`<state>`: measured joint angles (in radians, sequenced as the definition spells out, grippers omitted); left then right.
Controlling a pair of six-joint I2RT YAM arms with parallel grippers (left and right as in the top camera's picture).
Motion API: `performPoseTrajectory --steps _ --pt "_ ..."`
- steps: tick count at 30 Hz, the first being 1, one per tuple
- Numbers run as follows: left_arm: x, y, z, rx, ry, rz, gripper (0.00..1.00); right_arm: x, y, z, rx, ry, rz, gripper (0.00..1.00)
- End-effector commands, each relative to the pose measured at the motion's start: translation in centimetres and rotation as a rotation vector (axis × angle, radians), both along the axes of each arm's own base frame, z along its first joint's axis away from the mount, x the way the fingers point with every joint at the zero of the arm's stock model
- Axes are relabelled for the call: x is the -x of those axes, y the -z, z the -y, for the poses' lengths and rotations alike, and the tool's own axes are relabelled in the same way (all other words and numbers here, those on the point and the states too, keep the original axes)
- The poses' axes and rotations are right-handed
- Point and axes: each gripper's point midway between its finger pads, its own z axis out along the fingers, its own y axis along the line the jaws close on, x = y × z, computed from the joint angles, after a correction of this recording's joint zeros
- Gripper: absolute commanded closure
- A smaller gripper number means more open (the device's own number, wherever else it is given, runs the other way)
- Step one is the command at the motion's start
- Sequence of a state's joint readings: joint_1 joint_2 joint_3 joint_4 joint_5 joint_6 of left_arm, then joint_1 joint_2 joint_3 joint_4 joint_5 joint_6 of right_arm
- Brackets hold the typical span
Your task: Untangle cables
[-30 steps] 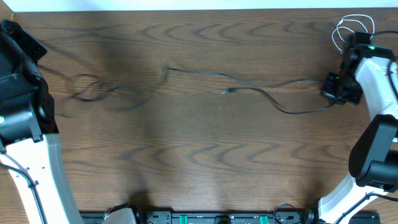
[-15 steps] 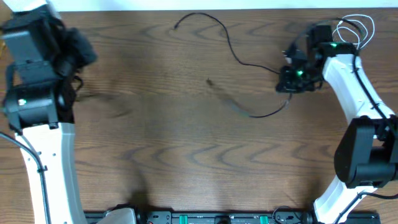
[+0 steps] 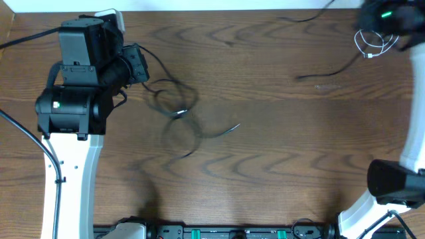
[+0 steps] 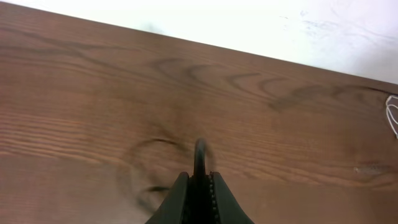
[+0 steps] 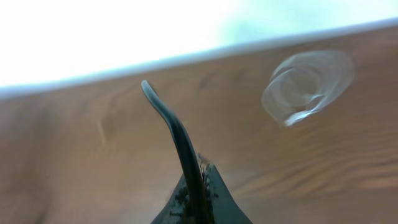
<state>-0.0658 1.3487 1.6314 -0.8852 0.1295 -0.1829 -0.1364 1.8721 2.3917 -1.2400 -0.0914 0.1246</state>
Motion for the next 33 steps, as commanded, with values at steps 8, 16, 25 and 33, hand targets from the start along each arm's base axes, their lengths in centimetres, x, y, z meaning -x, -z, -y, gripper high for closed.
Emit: performPoseTrajectory --steps 8,16,25,33 --pt "0.1 -0.4 2.1 -0.007 0.066 0.013 0.92 7.5 -12.2 16.9 0.145 0.495 0.33 0.99" --pt "-0.9 2.2 5.4 -0.01 0.142 -0.058 0.93 3.3 -6.1 24.5 0.143 0.585 0.263 0.99" --pt "-1.9 3.7 9.8 -0.016 0.244 -0.072 0.93 -1.7 6.0 30.7 0.127 0.684 0.085 0.99" --pt "-2.3 3.4 10.2 -0.012 0.25 -0.049 0.93 -0.7 15.1 33.6 0.1 0.742 -0.128 0.99"
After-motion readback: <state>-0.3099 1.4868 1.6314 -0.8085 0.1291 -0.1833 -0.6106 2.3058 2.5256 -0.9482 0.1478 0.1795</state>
